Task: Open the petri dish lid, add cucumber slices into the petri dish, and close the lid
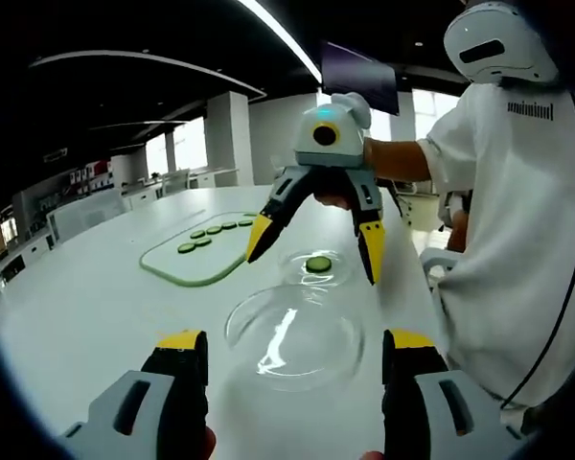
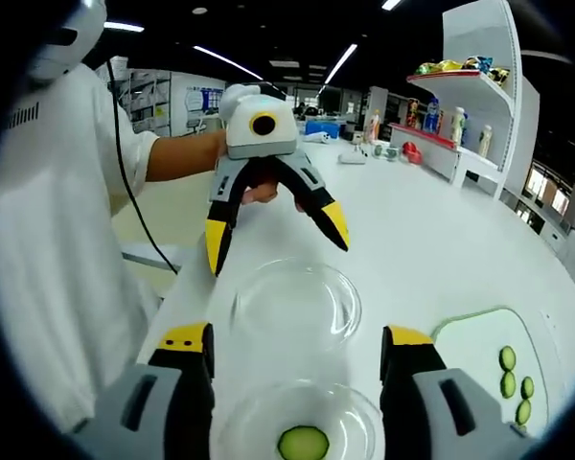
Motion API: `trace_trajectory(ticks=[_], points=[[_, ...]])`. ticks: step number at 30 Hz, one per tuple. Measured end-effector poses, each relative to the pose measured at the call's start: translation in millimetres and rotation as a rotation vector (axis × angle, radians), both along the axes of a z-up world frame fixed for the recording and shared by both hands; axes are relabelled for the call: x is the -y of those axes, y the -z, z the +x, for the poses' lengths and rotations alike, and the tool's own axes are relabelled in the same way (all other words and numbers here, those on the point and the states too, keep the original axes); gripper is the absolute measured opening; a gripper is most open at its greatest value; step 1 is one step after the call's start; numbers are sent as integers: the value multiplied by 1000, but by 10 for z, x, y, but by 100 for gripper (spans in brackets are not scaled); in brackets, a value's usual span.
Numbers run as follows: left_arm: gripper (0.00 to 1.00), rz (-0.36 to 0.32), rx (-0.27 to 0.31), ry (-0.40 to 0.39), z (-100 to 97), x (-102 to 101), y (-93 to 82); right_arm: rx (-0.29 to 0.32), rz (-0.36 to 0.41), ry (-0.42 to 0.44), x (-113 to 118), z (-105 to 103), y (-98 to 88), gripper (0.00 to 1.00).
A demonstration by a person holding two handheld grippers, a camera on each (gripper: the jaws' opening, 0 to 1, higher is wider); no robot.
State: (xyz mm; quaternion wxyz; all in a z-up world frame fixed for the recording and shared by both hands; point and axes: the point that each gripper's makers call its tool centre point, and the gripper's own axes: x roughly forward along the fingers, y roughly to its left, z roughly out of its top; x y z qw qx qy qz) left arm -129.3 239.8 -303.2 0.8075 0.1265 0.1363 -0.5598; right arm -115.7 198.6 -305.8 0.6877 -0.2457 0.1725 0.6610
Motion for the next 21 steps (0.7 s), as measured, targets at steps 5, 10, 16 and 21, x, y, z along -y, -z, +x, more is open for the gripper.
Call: trace_trajectory(ticks=[5, 10, 16, 21], points=[[74, 6, -10, 5, 8, 2, 37, -4, -9, -11, -41, 2, 33, 71], [74, 11, -14, 7, 24, -2, 62, -7, -35, -23, -82, 8, 93, 71], [74, 15, -27, 11, 47, 29, 127, -20, -58, -45, -153, -25, 142, 72], [74, 17, -32, 17, 46, 46, 156, -22, -77, -56, -177, -16, 185, 72]])
